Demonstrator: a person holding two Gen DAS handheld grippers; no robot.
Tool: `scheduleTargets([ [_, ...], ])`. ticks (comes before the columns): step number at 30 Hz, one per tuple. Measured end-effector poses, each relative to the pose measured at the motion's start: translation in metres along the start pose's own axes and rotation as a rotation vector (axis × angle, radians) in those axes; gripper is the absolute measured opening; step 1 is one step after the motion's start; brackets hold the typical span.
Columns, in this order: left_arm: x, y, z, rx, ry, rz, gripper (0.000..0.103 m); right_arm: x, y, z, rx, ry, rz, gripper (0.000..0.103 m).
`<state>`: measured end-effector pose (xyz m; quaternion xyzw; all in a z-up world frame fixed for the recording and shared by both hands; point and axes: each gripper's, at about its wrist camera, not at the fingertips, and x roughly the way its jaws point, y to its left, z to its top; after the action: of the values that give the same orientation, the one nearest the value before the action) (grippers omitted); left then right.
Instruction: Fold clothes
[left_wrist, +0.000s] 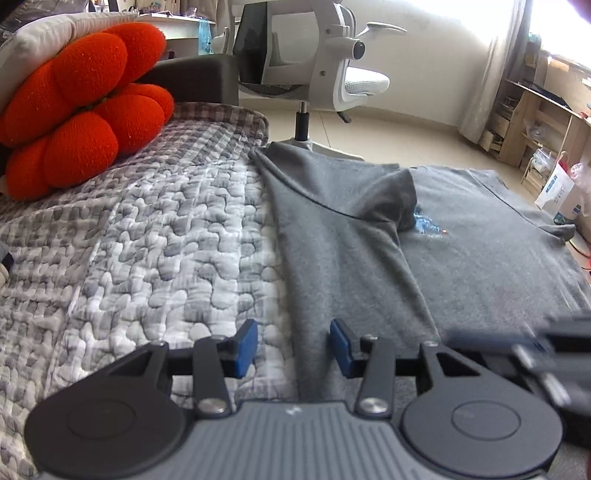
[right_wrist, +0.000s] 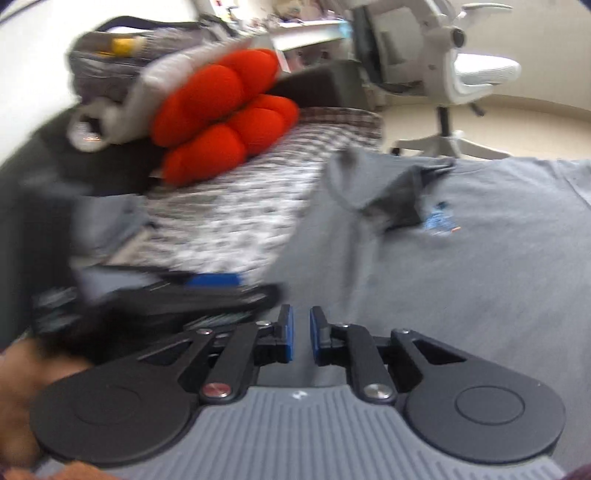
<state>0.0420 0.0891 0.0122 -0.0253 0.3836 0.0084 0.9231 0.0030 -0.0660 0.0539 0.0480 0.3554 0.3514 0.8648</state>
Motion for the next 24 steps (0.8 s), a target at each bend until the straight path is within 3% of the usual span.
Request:
scheduleTargets([
  [5, 0.0, -0.001, -0.001, 0.01, 0.0, 0.01, 0.044, 0.0, 0.021, -0.04, -0.052, 0.097, -0.072, 0.011],
  [11, -0.004, -0.004, -0.003, 0.028, -0.006, 0.031, 0.044, -0.034, 0.031, -0.077, 0.048, 0.068, -0.038, 0.011],
  [18, -0.011, -0.013, -0.006, 0.067, -0.014, 0.043, 0.044, -0.069, 0.049, -0.114, 0.042, 0.065, -0.03, 0.01],
  [24, -0.025, -0.016, -0.007, 0.073, -0.05, 0.038, 0.045, -0.095, 0.051, -0.121, 0.04, 0.059, -0.085, 0.015],
])
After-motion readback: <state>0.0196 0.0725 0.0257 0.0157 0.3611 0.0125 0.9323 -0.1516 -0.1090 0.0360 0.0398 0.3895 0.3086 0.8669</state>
